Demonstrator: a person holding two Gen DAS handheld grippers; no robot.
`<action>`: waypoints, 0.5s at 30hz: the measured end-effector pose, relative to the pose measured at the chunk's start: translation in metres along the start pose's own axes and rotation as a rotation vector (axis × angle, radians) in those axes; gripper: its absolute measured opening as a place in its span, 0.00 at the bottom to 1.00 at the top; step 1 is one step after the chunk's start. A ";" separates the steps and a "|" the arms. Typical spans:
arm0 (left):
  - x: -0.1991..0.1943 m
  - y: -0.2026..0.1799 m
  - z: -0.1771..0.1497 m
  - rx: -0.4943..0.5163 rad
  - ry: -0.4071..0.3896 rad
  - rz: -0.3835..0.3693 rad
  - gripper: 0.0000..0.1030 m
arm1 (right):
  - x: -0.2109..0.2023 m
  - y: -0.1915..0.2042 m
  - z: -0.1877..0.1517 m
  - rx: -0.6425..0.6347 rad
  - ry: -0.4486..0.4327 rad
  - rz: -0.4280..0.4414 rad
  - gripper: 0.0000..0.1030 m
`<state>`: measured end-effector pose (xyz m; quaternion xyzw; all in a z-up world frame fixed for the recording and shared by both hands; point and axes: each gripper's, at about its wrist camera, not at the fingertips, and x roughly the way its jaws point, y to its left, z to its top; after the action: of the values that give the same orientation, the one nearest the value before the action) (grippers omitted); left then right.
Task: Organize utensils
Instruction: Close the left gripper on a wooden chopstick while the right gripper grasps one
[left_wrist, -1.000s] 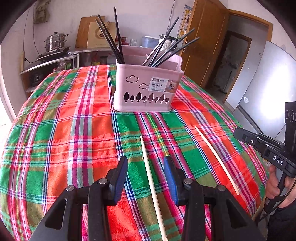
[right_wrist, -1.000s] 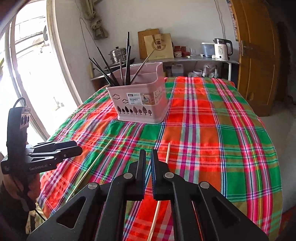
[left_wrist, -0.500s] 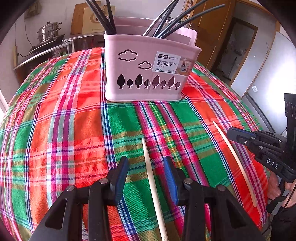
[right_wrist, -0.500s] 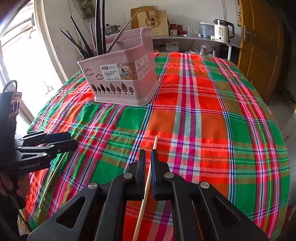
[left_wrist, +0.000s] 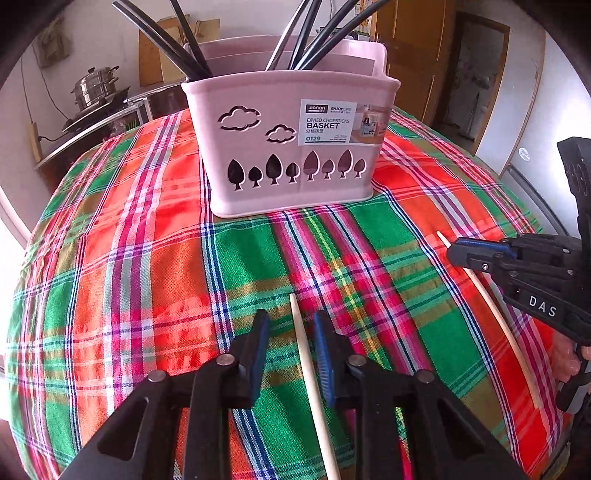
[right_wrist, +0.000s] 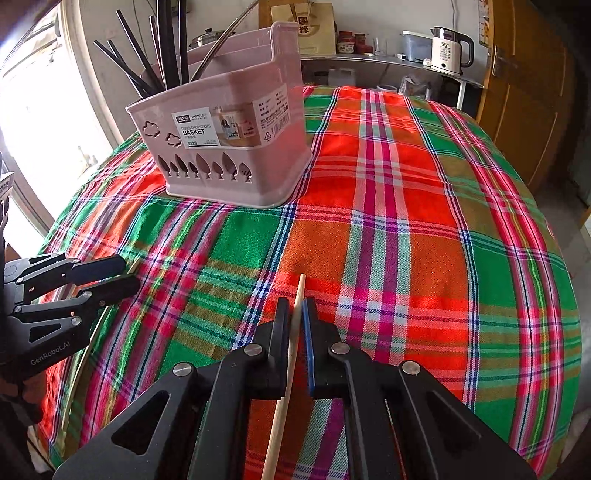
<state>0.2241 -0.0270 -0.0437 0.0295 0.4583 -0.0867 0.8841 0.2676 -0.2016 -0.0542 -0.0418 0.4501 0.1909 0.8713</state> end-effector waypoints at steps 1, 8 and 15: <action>0.000 0.001 0.001 -0.006 0.003 -0.006 0.09 | 0.001 0.000 0.001 -0.002 0.004 0.000 0.06; 0.001 0.011 0.005 -0.054 0.014 -0.053 0.05 | -0.001 0.001 0.005 -0.011 -0.001 0.024 0.05; -0.026 0.016 0.015 -0.064 -0.037 -0.082 0.05 | -0.030 0.007 0.013 -0.003 -0.088 0.085 0.05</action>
<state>0.2241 -0.0100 -0.0141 -0.0194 0.4452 -0.1086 0.8886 0.2595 -0.2007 -0.0213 -0.0156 0.4125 0.2300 0.8813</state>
